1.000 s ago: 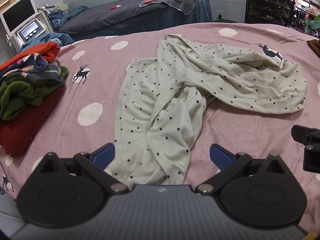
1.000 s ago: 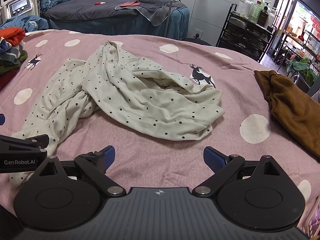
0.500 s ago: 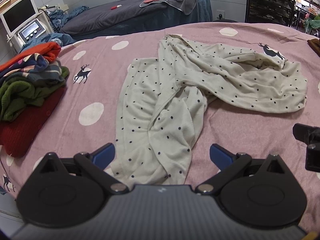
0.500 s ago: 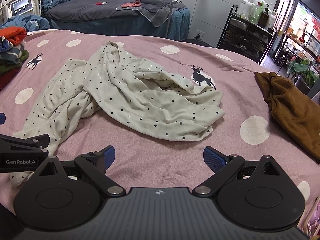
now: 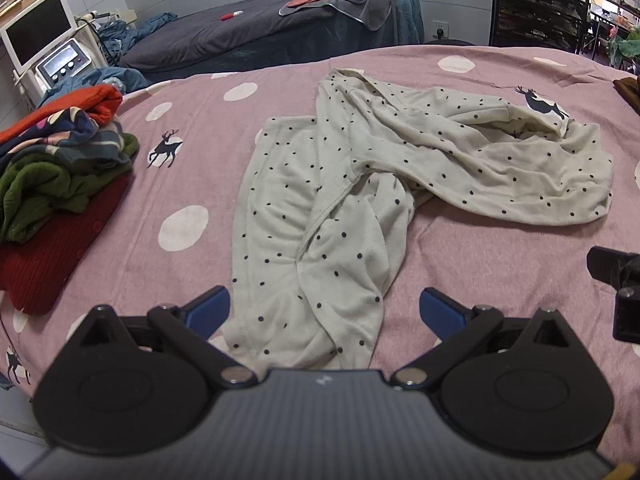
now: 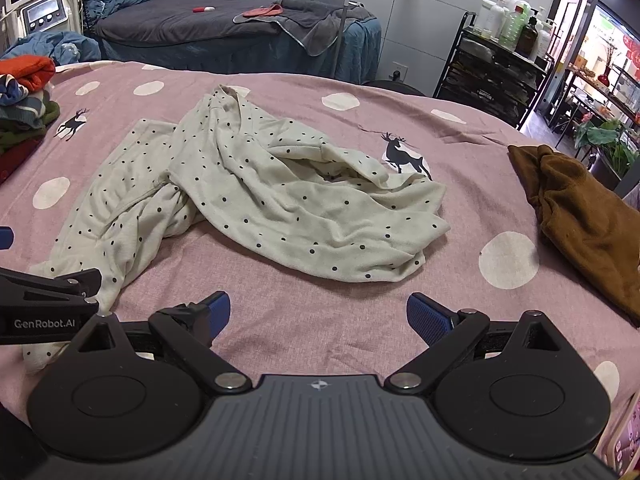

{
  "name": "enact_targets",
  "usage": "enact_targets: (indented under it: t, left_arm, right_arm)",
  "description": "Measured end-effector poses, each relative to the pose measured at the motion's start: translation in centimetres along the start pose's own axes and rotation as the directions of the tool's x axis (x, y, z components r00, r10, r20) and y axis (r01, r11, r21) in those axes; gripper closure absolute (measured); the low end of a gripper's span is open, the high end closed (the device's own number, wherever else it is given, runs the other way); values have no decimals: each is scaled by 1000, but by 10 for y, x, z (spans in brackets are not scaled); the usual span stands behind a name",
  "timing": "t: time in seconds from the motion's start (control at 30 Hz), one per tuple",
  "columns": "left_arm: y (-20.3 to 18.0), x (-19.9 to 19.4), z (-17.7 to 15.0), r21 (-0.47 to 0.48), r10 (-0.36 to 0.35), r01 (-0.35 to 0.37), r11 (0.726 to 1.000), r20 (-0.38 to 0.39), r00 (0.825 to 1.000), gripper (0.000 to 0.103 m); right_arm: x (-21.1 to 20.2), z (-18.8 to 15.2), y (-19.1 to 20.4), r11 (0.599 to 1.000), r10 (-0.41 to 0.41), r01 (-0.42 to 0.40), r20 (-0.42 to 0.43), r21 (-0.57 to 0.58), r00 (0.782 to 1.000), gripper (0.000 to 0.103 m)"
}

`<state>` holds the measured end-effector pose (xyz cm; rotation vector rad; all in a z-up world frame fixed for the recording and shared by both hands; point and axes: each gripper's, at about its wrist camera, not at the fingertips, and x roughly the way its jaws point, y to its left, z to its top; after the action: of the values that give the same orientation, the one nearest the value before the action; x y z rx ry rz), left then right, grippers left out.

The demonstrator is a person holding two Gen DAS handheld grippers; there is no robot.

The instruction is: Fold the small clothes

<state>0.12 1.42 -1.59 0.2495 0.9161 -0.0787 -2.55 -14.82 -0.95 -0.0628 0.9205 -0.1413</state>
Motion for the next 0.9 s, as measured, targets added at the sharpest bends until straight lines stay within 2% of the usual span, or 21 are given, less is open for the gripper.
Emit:
enact_targets:
  t: [0.9]
  left_arm:
    - [3, 10, -3, -15, -1, 0, 1000, -32, 999, 0]
  right_arm:
    - [3, -4, 0, 1000, 0, 0, -14, -2, 1000, 0]
